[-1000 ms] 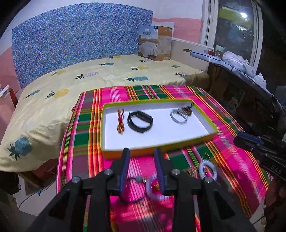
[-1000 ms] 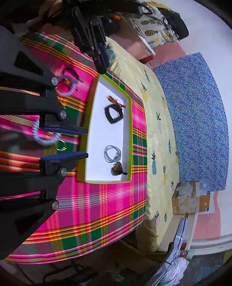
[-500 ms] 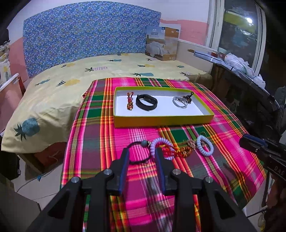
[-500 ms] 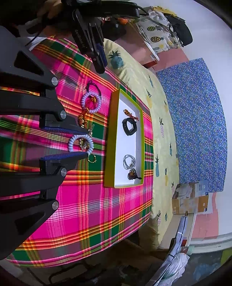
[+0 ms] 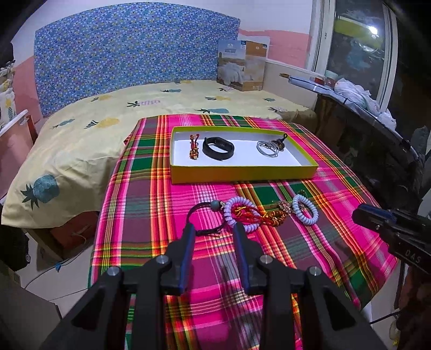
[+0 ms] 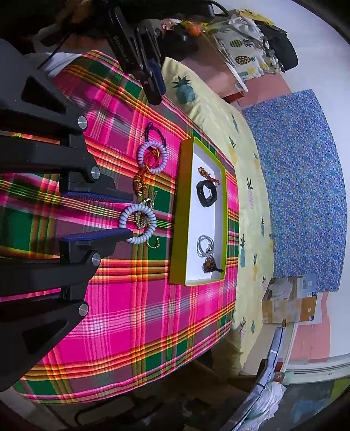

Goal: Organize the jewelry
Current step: 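Grasp the black bead cord with the left tool while the right tool grasps the white coiled bracelet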

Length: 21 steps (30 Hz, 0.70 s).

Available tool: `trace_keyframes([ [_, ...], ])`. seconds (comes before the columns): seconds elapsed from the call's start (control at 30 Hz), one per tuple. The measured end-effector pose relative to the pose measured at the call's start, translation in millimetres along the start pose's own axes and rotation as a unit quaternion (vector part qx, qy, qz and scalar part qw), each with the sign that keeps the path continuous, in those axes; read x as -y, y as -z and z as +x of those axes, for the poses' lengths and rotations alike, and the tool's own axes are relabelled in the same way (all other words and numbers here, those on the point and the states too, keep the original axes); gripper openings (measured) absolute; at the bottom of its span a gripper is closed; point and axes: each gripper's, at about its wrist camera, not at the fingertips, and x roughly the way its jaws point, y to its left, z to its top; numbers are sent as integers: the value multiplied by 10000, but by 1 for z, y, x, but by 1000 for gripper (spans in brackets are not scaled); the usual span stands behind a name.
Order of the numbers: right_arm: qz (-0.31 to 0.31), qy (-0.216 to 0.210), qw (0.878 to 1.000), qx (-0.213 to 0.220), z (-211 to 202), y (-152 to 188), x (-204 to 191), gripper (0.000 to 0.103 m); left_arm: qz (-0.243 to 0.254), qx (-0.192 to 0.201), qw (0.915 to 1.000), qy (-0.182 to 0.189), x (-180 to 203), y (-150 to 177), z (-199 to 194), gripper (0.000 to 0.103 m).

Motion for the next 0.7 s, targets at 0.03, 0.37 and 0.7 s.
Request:
trace_keyframes([
  [0.03, 29, -18, 10000, -9, 1, 0, 1, 20, 11, -1, 10000, -3, 0, 0, 0, 30],
  [0.37, 168, -37, 9997, -187, 17, 1, 11, 20, -5, -103, 9999, 76, -1, -2, 13, 30],
  [0.7, 283, -38, 9989, -378, 50, -6, 26, 20, 7, -323, 9992, 255, 4, -13, 45, 30],
])
